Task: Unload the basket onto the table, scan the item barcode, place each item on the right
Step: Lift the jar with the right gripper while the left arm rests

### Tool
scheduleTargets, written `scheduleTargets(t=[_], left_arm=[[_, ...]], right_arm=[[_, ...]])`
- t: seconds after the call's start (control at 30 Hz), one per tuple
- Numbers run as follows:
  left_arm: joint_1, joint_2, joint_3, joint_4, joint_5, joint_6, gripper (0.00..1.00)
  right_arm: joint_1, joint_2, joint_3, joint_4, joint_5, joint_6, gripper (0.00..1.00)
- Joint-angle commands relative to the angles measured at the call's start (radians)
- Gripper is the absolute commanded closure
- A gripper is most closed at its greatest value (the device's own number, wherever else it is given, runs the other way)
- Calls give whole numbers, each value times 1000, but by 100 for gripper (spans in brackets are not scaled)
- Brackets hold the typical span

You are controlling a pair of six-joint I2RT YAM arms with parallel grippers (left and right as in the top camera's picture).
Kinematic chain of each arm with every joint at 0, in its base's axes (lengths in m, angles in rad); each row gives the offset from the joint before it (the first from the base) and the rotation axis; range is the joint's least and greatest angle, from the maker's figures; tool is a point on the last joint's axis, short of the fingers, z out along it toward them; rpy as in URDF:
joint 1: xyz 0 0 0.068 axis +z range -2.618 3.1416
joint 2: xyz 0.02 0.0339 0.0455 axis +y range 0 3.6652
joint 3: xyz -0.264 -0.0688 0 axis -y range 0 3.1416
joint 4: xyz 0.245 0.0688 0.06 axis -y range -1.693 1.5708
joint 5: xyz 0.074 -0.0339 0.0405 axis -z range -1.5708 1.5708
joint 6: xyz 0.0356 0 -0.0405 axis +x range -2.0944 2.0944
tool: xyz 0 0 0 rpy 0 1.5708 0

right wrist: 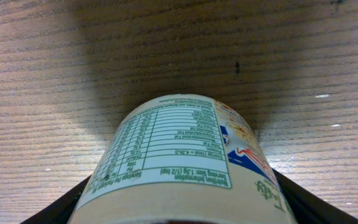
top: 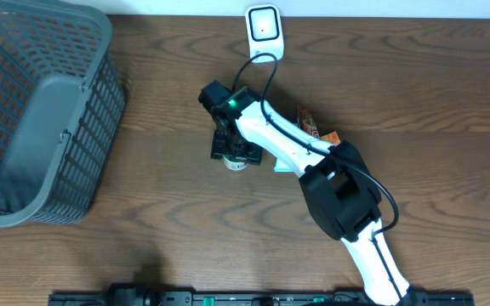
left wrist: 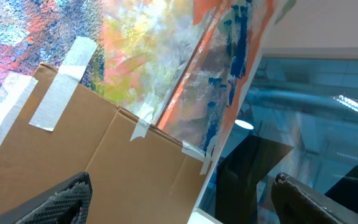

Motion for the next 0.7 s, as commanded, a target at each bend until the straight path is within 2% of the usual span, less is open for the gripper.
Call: scheduleTargets(t=[0.0, 0.13, 0.27, 0.5, 0.67], left_arm=[[5, -15, -2, 5, -12, -5, 8], [4, -14, -2, 19, -12, -5, 8], [4, -11, -7, 18, -12, -39, 8], [-10, 84, -26, 14, -14, -73, 8], [-23, 135, -26, -177, -85, -259, 8]], right_arm=[[2, 25, -56, 12, 19, -6, 31], [2, 25, -57, 10, -1, -9, 32], [-11, 24, -41, -4, -104, -68, 36], [-58, 24, 52, -160, -215, -182, 40], [-66, 24, 156, -312, -215, -282, 39]])
